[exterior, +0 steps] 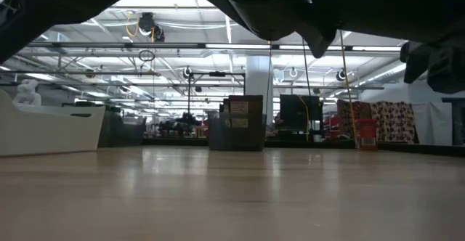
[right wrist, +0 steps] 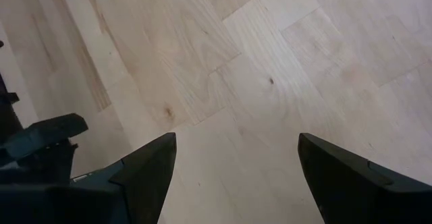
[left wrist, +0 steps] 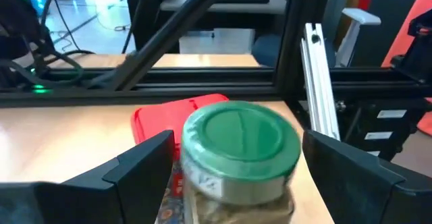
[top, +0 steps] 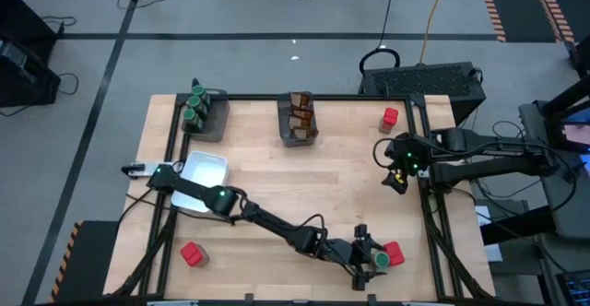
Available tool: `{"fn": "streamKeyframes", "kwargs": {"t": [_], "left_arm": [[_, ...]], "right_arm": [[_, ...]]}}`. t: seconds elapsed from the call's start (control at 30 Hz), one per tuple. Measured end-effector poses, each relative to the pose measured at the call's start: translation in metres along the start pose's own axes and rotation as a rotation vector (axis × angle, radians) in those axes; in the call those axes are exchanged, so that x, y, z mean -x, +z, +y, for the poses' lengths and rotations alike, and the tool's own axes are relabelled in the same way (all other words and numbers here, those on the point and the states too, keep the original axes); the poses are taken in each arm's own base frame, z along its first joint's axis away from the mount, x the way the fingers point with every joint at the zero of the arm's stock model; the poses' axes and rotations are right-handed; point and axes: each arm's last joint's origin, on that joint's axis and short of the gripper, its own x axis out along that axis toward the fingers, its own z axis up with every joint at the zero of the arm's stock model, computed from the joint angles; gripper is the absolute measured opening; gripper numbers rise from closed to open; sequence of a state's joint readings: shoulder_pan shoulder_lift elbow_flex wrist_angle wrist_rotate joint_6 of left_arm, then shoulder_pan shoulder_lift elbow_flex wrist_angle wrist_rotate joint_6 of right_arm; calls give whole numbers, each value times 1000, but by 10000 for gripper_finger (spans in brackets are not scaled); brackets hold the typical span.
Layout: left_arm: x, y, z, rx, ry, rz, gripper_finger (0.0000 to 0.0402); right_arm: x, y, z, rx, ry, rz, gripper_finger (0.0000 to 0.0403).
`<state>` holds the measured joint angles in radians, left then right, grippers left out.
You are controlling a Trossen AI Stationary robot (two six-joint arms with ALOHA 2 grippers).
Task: Sort spices by type
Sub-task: Put the green seasoning bottle into the left black bin
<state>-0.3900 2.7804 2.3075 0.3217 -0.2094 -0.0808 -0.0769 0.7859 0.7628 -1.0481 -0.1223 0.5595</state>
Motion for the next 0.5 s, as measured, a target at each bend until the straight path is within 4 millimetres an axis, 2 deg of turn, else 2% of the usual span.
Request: {"fn": "streamKeyframes", "kwargs": {"t": [0.5], "left_arm": [[-1, 3, -3, -35, 64, -15, 328]], "right_arm": [[0, 0, 0, 10, 3, 4, 293]]}}
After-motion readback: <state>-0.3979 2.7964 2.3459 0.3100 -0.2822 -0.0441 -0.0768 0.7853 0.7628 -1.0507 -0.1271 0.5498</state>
